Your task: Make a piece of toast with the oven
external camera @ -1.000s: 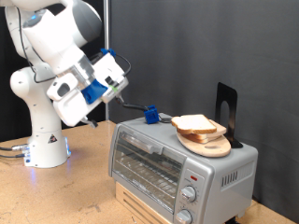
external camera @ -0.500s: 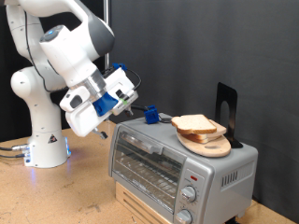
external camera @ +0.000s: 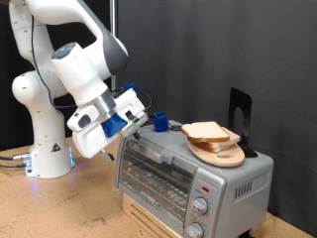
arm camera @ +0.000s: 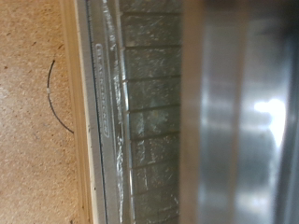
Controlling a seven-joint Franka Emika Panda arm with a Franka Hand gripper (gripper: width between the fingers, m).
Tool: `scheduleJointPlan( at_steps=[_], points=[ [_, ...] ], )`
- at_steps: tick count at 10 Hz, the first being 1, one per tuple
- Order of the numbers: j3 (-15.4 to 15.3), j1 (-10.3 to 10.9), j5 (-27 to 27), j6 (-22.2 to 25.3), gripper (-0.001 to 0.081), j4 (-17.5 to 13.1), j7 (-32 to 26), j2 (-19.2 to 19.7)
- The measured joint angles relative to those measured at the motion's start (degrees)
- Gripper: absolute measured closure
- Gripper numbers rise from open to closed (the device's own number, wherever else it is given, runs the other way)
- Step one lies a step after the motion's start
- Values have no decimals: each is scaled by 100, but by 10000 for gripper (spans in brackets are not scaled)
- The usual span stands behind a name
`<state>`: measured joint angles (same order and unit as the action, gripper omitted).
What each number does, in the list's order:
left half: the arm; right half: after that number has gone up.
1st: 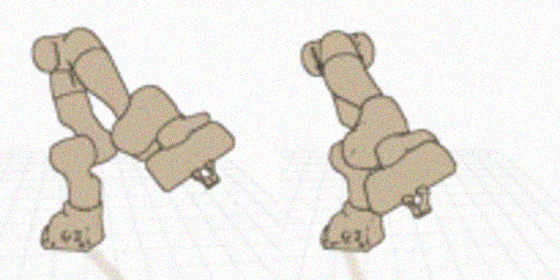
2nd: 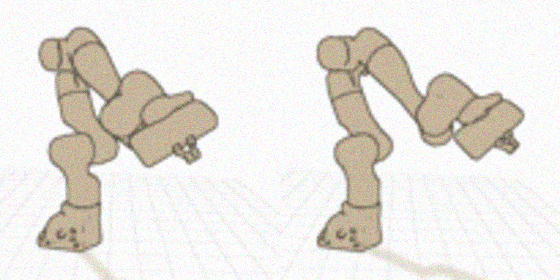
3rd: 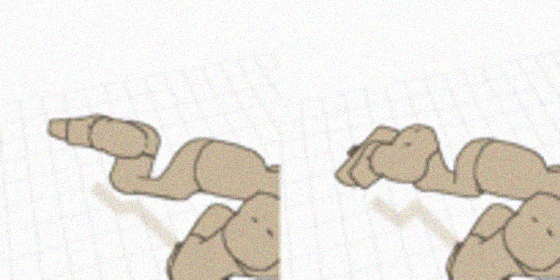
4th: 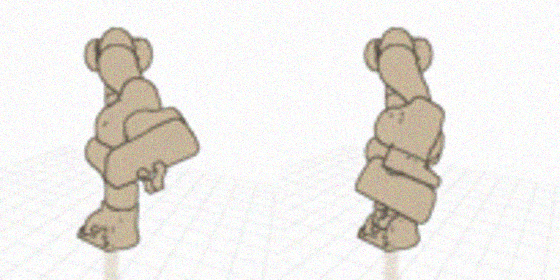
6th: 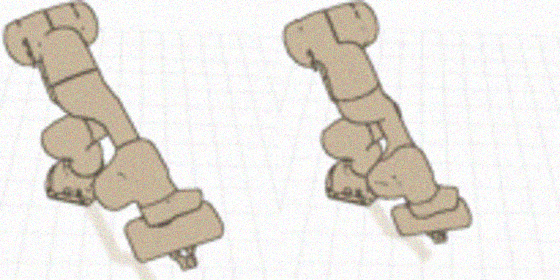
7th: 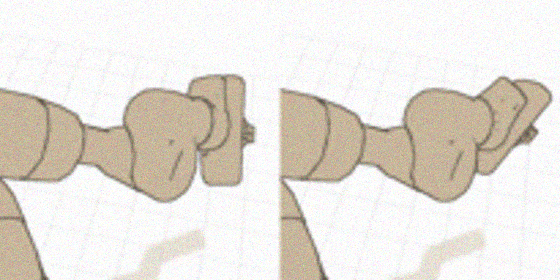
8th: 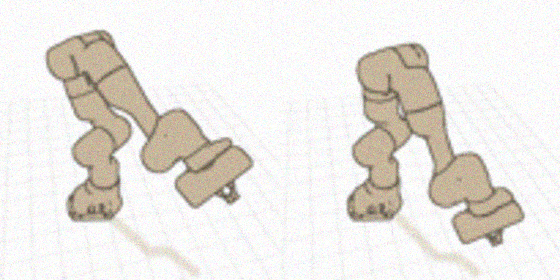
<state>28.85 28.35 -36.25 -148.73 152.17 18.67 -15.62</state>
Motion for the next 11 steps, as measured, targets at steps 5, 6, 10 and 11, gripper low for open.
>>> scheduleJointPlan(
  at_steps=[5, 6, 10, 11],
  points=[
    [337, -178, 121, -76, -2, -157, -443, 266],
    [437, -245, 179, -77, -2, -233, -563, 427],
    [724, -294, -54, -76, -2, -523, -1105, 1025],
    [757, -303, -108, -73, -2, -579, -1213, 1128]
  ],
)
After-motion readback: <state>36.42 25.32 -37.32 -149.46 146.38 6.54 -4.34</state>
